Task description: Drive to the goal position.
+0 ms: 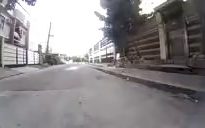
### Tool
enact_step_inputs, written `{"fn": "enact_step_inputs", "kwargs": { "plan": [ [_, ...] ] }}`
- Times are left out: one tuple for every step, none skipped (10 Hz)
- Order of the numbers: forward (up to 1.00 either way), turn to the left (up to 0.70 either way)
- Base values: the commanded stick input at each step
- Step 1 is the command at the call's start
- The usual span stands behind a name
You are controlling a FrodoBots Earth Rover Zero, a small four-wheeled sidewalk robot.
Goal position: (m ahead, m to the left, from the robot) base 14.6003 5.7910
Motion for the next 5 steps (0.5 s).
{"fn": "enact_step_inputs", "kwargs": {
  "plan": [
    [0.86, 0.33],
    [0.86, 0.33],
    [0.86, 0.33],
    [0.86, 0.33],
    [0.86, 0.33]
  ]
}}
